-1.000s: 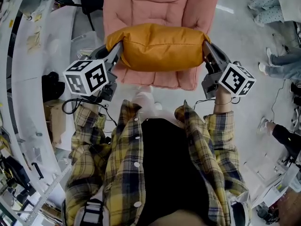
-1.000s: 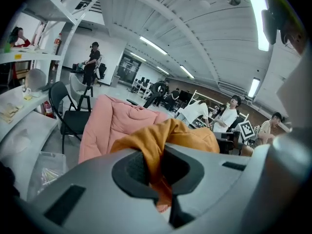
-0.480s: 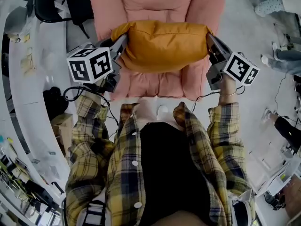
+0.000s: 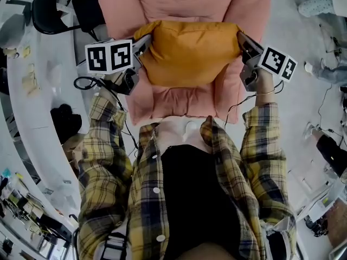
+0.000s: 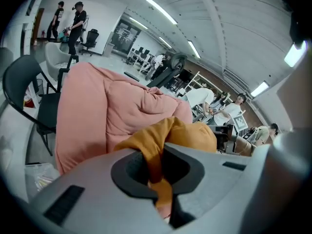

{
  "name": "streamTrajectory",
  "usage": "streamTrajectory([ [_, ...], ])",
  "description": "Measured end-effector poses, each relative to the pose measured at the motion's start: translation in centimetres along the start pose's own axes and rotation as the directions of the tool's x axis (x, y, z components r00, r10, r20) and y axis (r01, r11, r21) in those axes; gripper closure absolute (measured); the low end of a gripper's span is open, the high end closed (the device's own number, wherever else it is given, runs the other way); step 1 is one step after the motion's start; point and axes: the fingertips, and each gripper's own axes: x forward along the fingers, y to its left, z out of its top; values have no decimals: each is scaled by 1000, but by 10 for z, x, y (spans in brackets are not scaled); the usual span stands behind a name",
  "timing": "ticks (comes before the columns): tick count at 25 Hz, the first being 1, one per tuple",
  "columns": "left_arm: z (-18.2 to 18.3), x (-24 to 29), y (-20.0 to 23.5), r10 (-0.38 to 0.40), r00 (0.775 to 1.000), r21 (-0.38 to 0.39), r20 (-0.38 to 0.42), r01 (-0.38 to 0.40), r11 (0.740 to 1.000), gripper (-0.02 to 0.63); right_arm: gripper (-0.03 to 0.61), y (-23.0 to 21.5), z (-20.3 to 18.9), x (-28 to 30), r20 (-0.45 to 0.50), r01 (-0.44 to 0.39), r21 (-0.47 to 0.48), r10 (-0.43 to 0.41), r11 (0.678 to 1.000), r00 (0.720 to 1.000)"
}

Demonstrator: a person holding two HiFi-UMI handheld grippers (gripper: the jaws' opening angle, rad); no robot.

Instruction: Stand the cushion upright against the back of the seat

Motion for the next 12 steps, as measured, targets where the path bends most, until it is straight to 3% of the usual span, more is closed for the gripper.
streamTrajectory([
  [12,20,40,39,-31,999,-67,-23,29,997,580,555,-26,21,54,-61,46,48,-43,998,997],
])
